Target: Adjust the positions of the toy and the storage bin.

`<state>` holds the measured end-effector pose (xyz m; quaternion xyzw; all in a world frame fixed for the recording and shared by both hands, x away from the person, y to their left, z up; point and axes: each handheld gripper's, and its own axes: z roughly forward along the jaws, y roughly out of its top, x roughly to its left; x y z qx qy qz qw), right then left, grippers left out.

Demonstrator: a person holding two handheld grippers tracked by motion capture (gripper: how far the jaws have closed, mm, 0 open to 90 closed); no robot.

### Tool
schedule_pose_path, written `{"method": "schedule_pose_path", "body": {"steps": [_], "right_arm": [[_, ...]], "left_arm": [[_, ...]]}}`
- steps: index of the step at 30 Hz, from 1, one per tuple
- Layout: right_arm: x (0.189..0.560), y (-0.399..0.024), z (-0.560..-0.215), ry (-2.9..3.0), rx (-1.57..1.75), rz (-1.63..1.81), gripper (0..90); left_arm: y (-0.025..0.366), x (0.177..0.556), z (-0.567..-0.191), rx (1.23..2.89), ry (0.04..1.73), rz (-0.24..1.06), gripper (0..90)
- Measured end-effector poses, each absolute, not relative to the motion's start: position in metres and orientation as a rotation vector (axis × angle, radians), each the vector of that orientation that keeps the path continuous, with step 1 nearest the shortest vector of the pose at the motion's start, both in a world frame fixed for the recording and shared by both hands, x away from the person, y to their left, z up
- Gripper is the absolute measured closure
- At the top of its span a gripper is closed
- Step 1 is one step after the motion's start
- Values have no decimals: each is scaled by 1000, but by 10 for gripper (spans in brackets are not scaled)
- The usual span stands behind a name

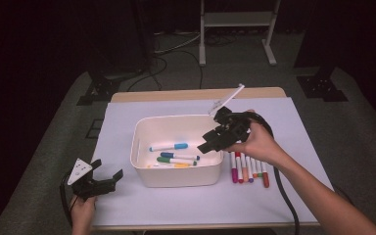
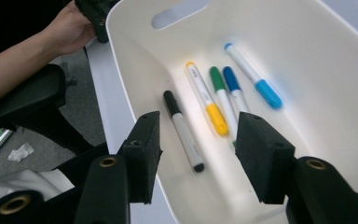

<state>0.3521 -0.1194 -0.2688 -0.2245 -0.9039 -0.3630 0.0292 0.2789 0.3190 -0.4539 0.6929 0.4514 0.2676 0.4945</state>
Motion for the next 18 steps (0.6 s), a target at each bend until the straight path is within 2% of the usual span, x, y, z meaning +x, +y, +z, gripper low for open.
{"method": "schedule_pose_path", "body": {"steps": [10,18], "right_arm": [[347,-180,-277,-2782,-862,-1163,449],[347,-223,-313,-2755,-1030,-1128,432]], "left_arm": [[319,279,-454,1689,1087,657,6],[319,278,-454,1686,1087,659,6]]}}
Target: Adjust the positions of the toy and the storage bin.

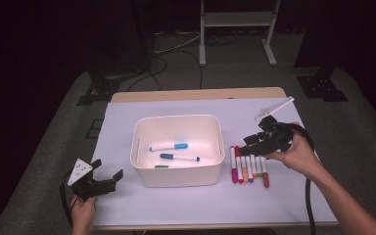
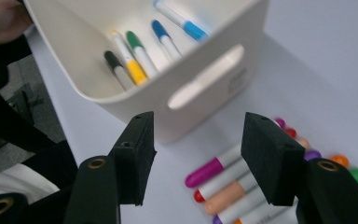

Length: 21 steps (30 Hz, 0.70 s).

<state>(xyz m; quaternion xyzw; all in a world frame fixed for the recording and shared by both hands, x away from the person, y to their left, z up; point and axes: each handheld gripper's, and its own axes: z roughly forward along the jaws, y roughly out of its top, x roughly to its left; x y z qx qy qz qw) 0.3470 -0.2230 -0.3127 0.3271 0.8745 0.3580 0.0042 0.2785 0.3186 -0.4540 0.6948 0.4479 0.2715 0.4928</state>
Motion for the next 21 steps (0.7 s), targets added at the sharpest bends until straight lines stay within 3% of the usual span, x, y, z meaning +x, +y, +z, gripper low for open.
{"method": "schedule_pose_path", "body": {"steps": [21], "right_arm": [[352,-281,-396,2623,1337,993,414]], "left_arm": [[318,278,-454,1689,1084,663,6]]}}
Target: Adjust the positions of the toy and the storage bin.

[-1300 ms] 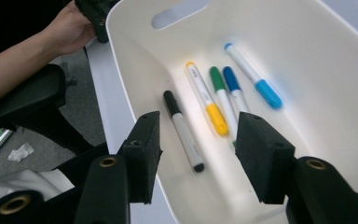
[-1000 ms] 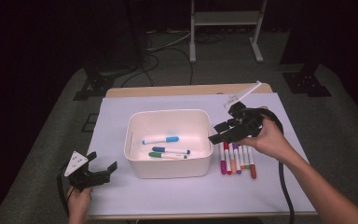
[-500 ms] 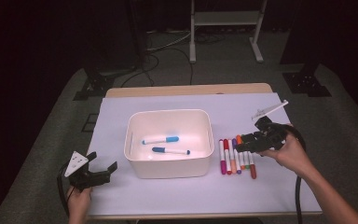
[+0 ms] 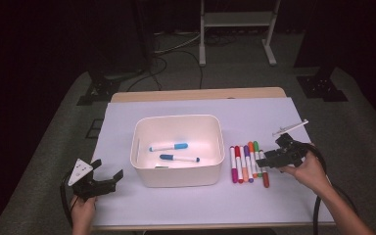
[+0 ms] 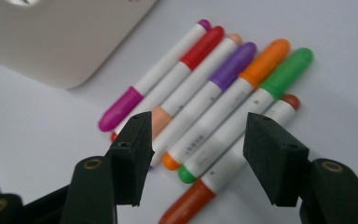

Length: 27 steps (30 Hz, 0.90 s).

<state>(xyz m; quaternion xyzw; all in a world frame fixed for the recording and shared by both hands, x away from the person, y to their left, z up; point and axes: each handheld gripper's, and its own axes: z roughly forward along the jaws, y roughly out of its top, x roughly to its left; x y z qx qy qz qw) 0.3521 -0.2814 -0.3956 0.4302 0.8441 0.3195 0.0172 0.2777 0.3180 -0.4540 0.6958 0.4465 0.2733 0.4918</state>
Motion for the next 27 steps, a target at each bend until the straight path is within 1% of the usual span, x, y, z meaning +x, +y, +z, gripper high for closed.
{"method": "schedule_pose_path", "body": {"steps": [8,18,23,27], "right_arm": [[357,-291,-414,2564,1406,931,431],[359,-290,-433,2530,1431,818,490],[354,-296,-434,2485,1446,778,547],[350,-305,-435,2447,1461,756,618]], "left_arm": [[318,278,-454,1688,1081,666,6],[318,278,-454,1687,1082,663,5],[318,278,-454,1688,1079,665,6],[318,278,-454,1689,1080,666,6]]}}
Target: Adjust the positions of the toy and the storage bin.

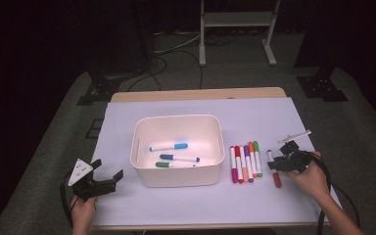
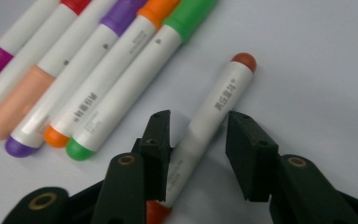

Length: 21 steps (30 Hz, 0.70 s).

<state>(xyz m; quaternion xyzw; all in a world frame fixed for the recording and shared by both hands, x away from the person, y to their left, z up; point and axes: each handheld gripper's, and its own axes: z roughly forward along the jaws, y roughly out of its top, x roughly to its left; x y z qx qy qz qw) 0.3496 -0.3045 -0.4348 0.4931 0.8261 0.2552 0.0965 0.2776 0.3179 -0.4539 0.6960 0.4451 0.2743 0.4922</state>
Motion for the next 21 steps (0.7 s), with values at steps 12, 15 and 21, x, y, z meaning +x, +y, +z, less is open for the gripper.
{"method": "schedule_pose_path", "body": {"steps": [12,15,21], "right_arm": [[346,-317,-435,2400,1509,745,756],[346,-318,-432,2421,1523,766,757],[343,-315,-414,2435,1511,856,757]], "left_arm": [[318,278,-454,1687,1083,665,6],[318,278,-454,1690,1083,665,6],[318,278,-454,1688,1084,666,6]]}}
